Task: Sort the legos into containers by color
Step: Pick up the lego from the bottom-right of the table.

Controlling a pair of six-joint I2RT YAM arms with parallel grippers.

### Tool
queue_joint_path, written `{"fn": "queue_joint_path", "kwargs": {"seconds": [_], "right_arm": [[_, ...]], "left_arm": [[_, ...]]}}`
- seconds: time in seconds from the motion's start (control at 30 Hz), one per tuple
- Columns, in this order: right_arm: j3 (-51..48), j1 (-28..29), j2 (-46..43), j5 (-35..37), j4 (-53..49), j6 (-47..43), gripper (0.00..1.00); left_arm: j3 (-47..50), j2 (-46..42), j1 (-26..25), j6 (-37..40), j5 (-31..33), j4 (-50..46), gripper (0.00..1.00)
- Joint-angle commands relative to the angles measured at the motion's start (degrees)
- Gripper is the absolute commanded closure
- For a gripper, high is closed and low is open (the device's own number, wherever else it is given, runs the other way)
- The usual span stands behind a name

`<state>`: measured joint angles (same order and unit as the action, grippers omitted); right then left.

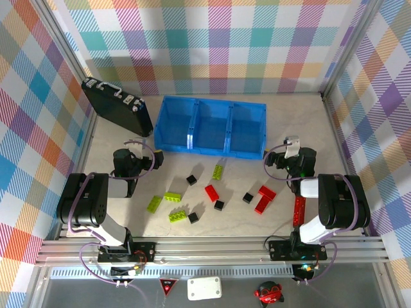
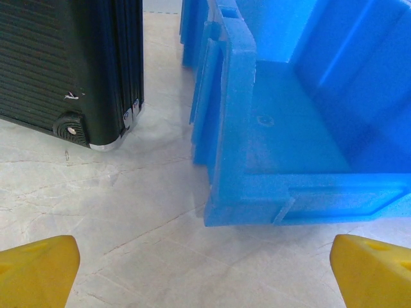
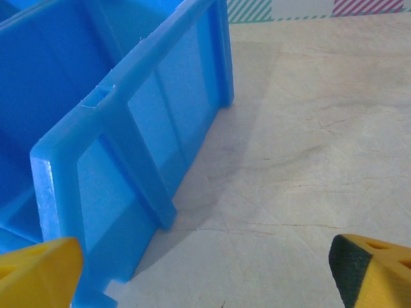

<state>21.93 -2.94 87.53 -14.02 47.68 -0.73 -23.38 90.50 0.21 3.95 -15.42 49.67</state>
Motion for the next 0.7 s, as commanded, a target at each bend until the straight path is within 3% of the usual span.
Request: {"fn": "queue_joint_path", "kwargs": {"seconds": [0.0,0.17,0.4,0.53,0.67], "right_arm": [[1.9,0.5,-3.1,-0.2,-3.5,-0.5,0.01],[4.4,0.4,-5.2,-0.2,-10.2,-0.5,0.01],[6.1,0.4,-8.6,0.6,-18.4,-0.3,0.01],[9.3,0.5,-11.3,1.5,-29.0,-1.2,0.0],[11.8,0.5,-14.0,0.4,-37.1,2.9,0.03]], "left_arm": [[1.2,-1.3,0.2,0.5,0.5,1.4,0.0],[1.5,-3.8,0.2,-0.7,2.9,0.0,0.0],[-2.9,-11.9,-0.1,-1.6,5.4,-14.5,0.0],[-5.5,-16.7,-0.9,-2.5,8.1,-24.4,0.0],[-9.0,-20.1,-1.8,-9.0,11.8,-35.4,0.0]]}}
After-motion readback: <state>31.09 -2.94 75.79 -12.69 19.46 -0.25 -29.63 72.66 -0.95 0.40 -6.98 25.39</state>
